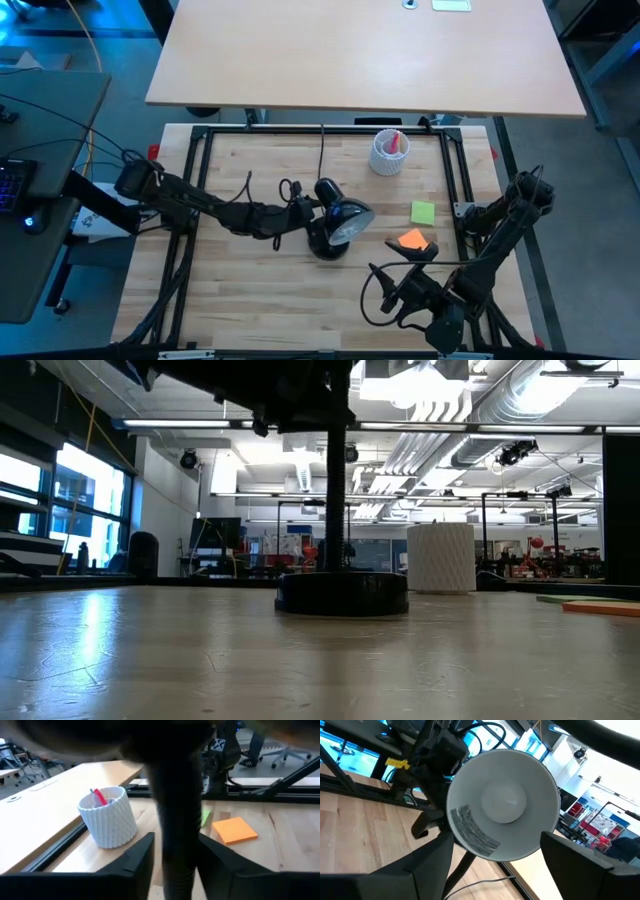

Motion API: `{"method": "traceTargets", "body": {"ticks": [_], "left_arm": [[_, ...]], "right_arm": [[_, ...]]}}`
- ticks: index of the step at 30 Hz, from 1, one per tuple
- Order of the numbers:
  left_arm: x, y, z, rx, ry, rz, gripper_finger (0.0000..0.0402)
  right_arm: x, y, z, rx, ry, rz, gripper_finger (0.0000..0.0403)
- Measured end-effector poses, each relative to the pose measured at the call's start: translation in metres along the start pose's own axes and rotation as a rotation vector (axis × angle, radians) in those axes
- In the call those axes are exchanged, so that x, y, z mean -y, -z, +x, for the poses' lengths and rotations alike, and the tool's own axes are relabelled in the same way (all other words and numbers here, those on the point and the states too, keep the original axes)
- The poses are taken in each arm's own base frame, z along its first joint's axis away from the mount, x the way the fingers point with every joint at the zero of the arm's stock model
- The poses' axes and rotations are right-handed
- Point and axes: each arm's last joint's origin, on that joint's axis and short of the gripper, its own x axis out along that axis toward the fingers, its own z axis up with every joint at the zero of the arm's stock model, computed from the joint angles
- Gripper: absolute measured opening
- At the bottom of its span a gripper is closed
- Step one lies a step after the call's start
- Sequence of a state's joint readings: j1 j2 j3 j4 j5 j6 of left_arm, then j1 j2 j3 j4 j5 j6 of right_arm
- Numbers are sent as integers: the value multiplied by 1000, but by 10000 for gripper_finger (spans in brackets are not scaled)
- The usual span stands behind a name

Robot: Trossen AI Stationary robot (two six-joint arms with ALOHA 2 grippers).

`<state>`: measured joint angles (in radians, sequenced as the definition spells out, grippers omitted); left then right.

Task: Screw lightbulb
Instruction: Remove the lightbulb from the desk lamp

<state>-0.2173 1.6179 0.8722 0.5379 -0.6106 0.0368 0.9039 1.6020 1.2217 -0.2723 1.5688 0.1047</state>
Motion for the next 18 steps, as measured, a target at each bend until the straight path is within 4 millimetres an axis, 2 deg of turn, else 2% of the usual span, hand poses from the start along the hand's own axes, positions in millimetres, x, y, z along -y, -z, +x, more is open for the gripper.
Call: {"method": "traceTargets", "body": {"ticks": [7,13,18], "left_arm": [[-10,-11,-9,-4,8,73,45],[-25,-20,-12,-11,153,118,46],[-39,-14,-9,-1,318,89,57]], "right_arm": [[0,0,0,0,0,-7,298],[0,0,0,0,0,-13,298],[0,0,0,0,0,-6,298]]}}
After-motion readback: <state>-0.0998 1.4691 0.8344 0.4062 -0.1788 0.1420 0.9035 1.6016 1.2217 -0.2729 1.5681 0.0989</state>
